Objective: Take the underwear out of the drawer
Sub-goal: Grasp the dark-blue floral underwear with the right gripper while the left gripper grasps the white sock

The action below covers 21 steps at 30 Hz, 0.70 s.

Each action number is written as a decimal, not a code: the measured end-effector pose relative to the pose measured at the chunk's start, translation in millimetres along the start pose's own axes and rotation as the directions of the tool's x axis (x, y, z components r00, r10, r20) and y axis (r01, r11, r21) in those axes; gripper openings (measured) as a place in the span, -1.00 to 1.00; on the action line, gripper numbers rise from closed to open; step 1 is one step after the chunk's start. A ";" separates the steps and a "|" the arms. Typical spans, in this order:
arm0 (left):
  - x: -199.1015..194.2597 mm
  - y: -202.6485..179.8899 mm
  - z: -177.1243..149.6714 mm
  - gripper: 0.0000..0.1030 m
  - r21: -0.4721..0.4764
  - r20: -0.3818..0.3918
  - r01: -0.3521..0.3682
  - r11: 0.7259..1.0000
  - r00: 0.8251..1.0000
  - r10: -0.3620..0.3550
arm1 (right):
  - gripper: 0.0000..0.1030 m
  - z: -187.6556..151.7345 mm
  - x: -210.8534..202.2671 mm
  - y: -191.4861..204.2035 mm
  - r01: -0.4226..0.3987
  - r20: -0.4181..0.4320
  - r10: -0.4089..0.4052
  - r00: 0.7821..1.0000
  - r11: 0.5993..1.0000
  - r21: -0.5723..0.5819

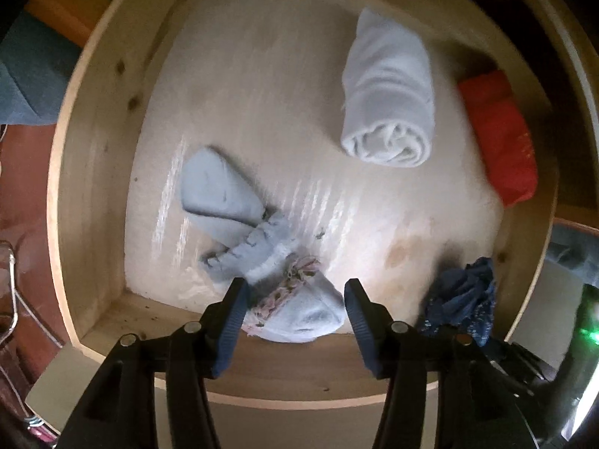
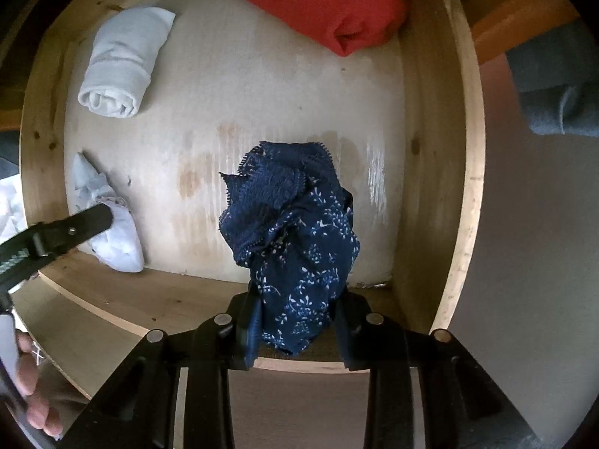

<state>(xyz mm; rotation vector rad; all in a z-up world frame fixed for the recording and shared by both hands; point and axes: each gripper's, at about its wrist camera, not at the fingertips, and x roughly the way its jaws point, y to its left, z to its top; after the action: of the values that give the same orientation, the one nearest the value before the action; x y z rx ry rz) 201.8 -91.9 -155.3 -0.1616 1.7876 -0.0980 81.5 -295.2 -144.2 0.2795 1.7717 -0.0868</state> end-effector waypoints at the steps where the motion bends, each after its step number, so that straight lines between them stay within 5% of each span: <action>1: 1.0 -2.7 0.3 0.06 -0.001 -0.002 -0.011 1.000 1.000 0.011 | -0.44 0.0 0.6 -0.3 -0.002 -0.003 0.002 1.000 1.000 0.001; 13: 22.0 -27.5 3.0 0.09 0.073 -0.056 -0.132 0.989 0.989 0.136 | -0.35 10.6 24.0 5.5 0.025 -0.070 -0.026 0.997 0.999 -0.023; 21: 45.4 -46.6 4.5 0.10 0.126 -0.145 -0.225 0.966 0.959 0.242 | -0.27 16.1 31.7 15.3 0.043 -0.106 -0.047 0.993 0.998 -0.033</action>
<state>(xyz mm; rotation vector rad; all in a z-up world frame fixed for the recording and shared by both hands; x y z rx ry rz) 199.0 -145.2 -192.9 0.1402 1.9430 -0.0384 94.3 -279.3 -177.1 0.2250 1.8842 -0.0778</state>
